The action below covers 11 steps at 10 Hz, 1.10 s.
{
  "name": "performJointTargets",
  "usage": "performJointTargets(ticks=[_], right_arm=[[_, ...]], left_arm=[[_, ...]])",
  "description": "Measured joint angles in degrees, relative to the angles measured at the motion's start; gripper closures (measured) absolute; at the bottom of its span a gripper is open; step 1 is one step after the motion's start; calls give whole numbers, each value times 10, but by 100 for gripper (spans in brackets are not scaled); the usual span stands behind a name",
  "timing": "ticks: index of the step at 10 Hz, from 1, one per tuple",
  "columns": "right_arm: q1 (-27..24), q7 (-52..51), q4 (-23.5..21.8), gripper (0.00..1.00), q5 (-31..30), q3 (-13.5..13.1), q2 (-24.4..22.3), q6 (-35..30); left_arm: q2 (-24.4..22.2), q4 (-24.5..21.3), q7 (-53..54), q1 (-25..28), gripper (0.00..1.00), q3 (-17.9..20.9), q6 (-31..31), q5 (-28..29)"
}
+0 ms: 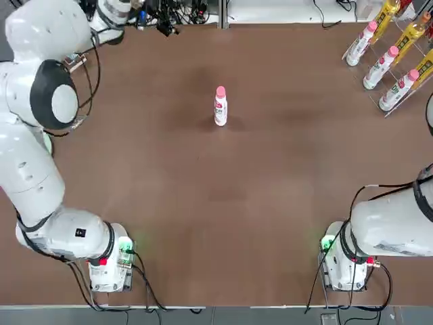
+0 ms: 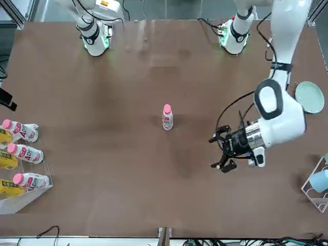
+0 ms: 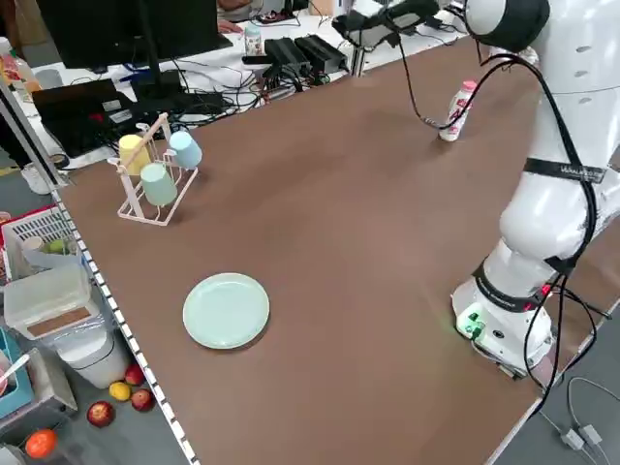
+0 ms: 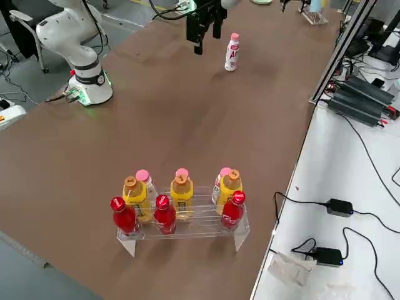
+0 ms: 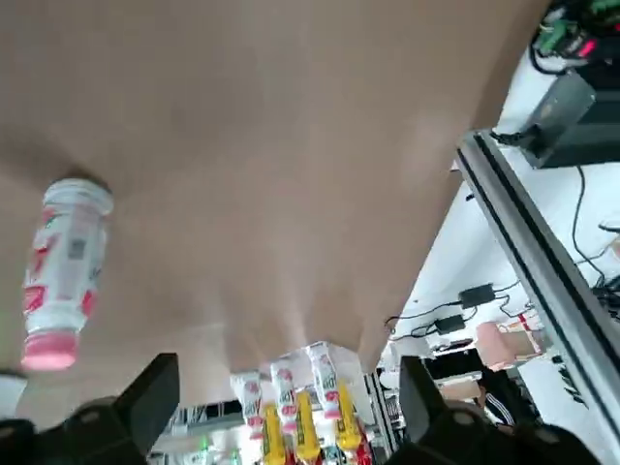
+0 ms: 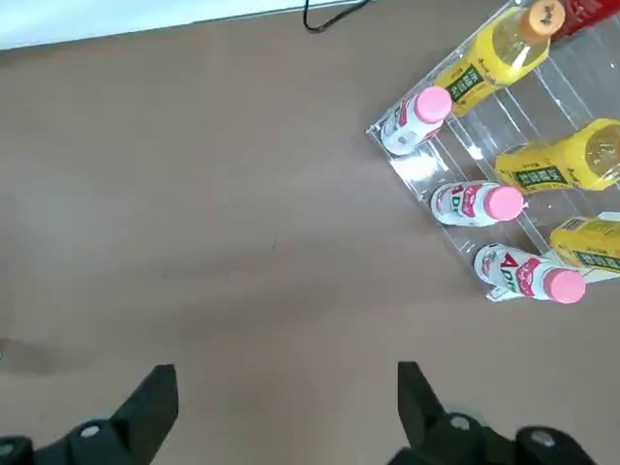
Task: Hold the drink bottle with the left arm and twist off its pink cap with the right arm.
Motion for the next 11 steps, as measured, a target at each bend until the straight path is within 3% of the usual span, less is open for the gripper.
performJointTargets(ticks=[2,4,6,9,11], right_arm=[[0,0,0,0,0,0,0,-4],[0,0,0,0,0,0,0,-4],[0,0,0,0,0,0,0,-3],[-2,0,0,0,0,-2,0,-3],[-2,0,0,0,0,-2,0,-3]], left_arm=[[16,-12,5,-53,0,-8,76,0],[32,-13,5,-76,0,-8,102,-7],[34,-12,7,-63,0,-7,67,-9],[29,-8,17,-40,0,-4,-43,2],[29,-7,18,-40,0,-4,-52,3]])
